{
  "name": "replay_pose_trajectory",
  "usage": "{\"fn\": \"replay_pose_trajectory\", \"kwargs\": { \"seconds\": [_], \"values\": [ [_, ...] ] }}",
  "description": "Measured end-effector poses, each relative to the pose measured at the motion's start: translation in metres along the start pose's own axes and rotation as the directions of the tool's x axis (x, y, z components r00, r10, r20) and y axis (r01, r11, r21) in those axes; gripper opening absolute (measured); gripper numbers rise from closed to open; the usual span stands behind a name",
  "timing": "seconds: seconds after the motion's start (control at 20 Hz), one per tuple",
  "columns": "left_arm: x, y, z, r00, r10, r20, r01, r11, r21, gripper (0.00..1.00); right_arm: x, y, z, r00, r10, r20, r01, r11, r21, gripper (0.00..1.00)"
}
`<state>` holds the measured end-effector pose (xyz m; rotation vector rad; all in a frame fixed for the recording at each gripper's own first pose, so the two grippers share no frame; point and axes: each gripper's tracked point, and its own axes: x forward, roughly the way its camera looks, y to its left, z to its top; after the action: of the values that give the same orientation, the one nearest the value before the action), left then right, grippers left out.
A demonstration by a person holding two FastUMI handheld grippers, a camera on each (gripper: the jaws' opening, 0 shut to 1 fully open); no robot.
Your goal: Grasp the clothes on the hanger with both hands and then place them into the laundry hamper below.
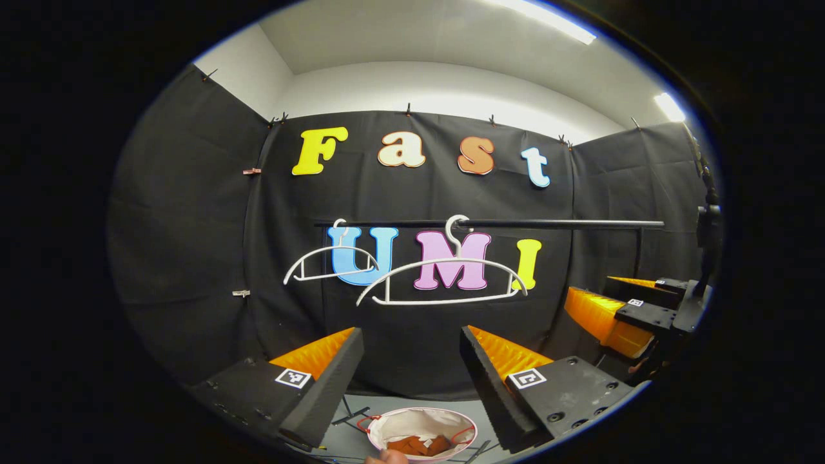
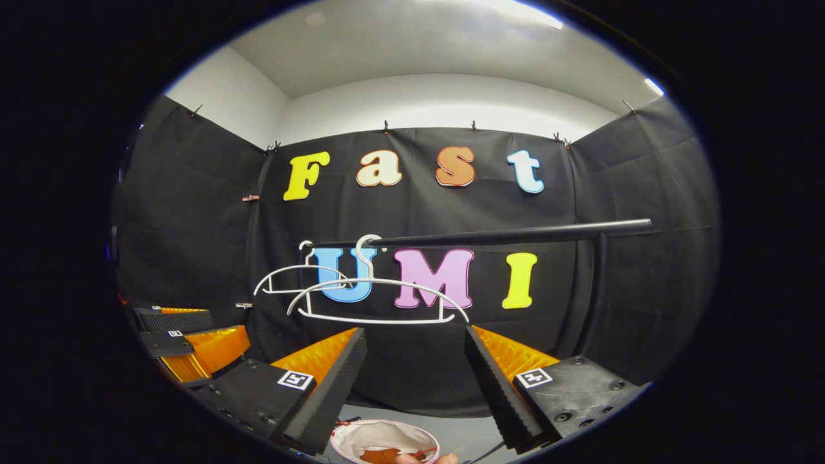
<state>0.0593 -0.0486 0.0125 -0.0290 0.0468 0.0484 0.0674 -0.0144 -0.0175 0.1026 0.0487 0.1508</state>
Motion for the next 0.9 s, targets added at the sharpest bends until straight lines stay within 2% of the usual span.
{"fn": "replay_pose_trajectory", "kwargs": {
  "seconds": [0.9],
  "values": [
    [0.002, 0.0006, 0.0012, 1.0, -0.005, 0.001, 0.005, 1.0, -0.008, 0.95, 0.0008, 0.0019, -0.0017, 1.0, 0.001, -0.004, -0.001, 1.0, -0.02, 1.0]
  ]
}}
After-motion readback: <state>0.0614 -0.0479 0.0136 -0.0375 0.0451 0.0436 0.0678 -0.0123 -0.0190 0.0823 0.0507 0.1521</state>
